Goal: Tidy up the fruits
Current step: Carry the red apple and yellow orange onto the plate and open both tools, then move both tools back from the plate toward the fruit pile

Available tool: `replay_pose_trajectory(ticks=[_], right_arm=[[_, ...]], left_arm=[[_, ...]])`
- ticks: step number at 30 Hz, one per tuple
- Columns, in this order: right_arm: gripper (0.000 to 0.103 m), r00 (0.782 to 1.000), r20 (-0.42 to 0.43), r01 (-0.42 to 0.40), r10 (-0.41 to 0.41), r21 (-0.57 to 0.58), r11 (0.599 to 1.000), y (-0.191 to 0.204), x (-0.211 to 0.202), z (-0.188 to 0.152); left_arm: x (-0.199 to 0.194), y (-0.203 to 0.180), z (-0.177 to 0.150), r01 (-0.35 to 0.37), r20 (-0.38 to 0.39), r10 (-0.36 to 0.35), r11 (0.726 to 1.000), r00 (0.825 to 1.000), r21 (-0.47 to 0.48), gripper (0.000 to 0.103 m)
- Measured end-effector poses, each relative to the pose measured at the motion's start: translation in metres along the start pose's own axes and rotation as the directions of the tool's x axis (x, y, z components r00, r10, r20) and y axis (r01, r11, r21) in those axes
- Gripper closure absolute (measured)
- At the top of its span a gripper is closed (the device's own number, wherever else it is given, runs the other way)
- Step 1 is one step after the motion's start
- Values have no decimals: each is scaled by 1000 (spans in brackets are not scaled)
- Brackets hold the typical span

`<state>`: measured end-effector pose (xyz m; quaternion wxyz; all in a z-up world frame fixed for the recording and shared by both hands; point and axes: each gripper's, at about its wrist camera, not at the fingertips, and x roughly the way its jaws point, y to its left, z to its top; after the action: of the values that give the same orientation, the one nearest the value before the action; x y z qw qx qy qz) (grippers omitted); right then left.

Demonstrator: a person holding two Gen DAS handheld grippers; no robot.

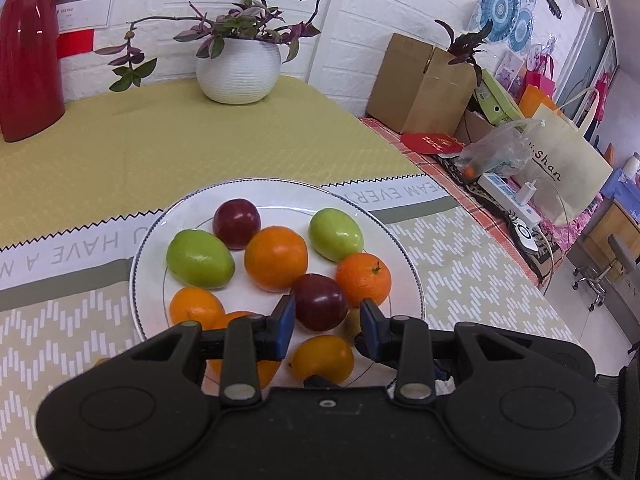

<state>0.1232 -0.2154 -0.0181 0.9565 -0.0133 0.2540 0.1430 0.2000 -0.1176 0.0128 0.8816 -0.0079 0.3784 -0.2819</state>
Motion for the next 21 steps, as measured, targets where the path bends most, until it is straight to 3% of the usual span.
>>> replay_pose_trajectory(ticks=[6, 10, 13, 14, 21], right_arm=[[41, 1000, 3, 4, -4, 10, 1000, -2, 1, -1], [36, 1000, 13, 0, 0, 9, 1000, -1, -5, -1], [15, 999, 35, -1, 0, 14, 1000, 1, -13, -3], [0, 999, 42, 1, -2, 12, 1000, 2, -16, -3], [0, 998, 66, 11, -10, -14, 1000, 14, -38, -11]], left_arm=[[1, 0, 0, 3, 4, -3, 1000, 1000, 0, 0], [-13, -2, -1, -5, 49, 5, 1000, 999, 11, 0], [-29, -4, -3, -24, 93, 23, 1000, 995, 13, 0], [-35, -4, -5, -29, 106, 27, 999, 994, 15, 0], [-77, -11, -27, -81, 200, 81, 997, 977, -9, 0]])
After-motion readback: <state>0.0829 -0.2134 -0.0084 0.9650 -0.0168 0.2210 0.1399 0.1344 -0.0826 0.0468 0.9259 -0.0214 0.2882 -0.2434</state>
